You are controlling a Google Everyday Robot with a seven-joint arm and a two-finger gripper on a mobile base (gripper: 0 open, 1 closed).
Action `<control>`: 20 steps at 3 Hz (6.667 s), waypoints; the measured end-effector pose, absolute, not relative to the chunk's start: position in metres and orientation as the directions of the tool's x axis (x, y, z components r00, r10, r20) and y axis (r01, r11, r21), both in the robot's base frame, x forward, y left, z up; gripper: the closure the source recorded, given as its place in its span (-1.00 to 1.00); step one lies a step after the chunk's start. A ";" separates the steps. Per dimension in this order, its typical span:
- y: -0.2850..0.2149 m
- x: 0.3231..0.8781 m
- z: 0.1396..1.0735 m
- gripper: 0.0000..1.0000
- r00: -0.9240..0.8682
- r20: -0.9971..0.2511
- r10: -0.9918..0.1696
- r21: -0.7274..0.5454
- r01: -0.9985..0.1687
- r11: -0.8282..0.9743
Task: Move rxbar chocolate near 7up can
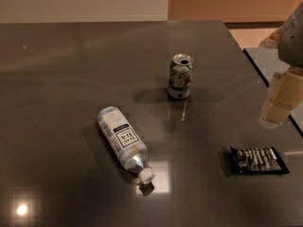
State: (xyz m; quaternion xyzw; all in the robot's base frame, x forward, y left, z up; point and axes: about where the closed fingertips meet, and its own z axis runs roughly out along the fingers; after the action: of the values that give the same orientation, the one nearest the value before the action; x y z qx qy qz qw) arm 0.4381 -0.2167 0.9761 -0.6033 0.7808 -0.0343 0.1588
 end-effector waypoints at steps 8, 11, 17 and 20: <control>-0.233 0.363 0.858 -1.00 -0.063 -0.376 -0.925 -0.129 -0.984 0.119; -0.241 0.353 0.825 -0.72 -0.075 -0.377 -0.923 -0.107 -0.986 0.124; -0.202 0.401 0.864 1.00 -0.085 -0.378 -0.922 -0.128 -0.981 0.143; -0.154 0.484 0.874 1.00 0.038 -0.400 -0.916 -0.243 -0.968 0.066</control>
Offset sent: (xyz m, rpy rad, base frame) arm -0.0254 -0.0095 -0.0128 0.0060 0.0287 0.0630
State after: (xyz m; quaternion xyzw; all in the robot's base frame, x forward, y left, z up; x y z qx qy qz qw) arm 0.4839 -0.1541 0.8740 -0.6812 0.6911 0.0556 0.2348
